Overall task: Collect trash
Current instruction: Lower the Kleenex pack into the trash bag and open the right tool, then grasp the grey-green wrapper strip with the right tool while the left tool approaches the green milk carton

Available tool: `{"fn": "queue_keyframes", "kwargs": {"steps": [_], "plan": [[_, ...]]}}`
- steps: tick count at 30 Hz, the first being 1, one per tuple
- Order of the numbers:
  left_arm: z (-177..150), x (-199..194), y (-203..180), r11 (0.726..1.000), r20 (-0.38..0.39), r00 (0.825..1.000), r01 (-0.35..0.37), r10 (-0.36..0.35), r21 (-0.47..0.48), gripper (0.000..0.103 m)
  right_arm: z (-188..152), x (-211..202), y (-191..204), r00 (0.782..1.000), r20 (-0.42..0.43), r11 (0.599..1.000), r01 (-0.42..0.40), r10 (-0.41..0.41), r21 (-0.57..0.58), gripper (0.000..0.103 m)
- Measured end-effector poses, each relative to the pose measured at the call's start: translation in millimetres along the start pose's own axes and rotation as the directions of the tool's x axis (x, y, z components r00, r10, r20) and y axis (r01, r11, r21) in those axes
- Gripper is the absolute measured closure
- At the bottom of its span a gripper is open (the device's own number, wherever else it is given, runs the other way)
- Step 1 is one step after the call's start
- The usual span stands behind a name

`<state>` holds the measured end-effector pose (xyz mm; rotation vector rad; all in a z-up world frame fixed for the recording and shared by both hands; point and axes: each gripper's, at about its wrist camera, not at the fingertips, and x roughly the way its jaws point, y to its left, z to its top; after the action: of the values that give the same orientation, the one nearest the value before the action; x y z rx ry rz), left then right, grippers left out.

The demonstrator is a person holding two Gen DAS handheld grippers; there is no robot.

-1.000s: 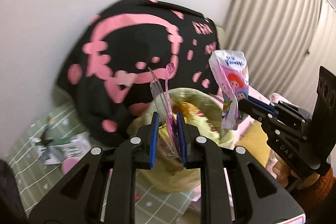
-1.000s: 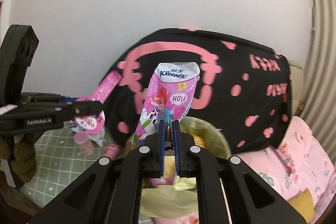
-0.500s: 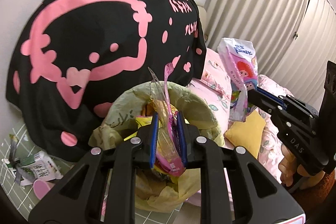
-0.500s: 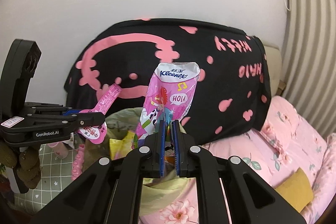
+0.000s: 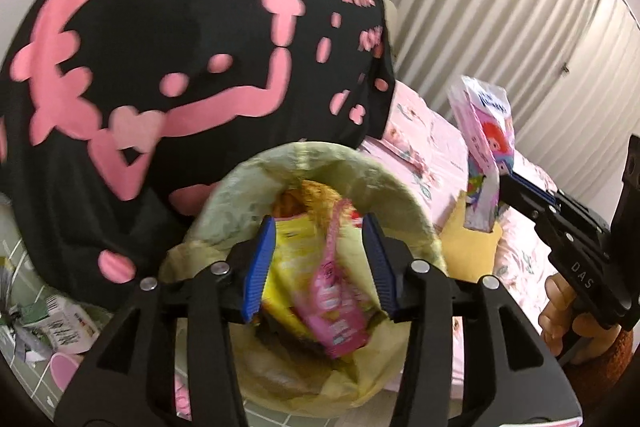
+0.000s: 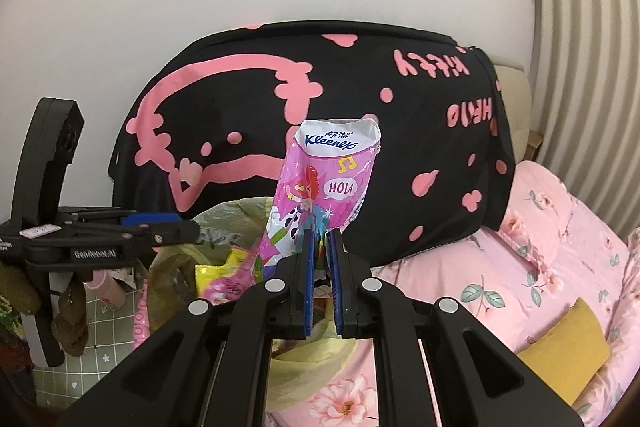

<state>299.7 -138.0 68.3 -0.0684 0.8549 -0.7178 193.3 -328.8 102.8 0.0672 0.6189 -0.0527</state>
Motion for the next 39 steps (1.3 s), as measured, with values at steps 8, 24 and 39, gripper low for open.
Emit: {"fn": "queue_keyframes", "kwargs": {"steps": [8, 24, 39], "plan": [[-23.3, -31.8, 53.9, 0.990, 0.019, 0.996, -0.084, 0.087, -0.113, 0.060, -16.2, 51.9, 28.6, 0.978, -0.151, 0.989, -0.141, 0.145, 0.042, 0.094], [-120.1, -109.9, 184.2, 0.887, 0.001, 0.953, -0.283, 0.305, -0.366, 0.058, -55.0, 118.4, 68.1, 0.926, -0.358, 0.993, -0.116, 0.117, 0.023, 0.084], [-166.3, -144.5, 242.4, 0.811, -0.010, 0.914, -0.365, 0.406, -0.457, 0.058, -41.7, 53.4, 79.5, 0.977, -0.212, 0.998, -0.047, 0.037, -0.041, 0.071]]}}
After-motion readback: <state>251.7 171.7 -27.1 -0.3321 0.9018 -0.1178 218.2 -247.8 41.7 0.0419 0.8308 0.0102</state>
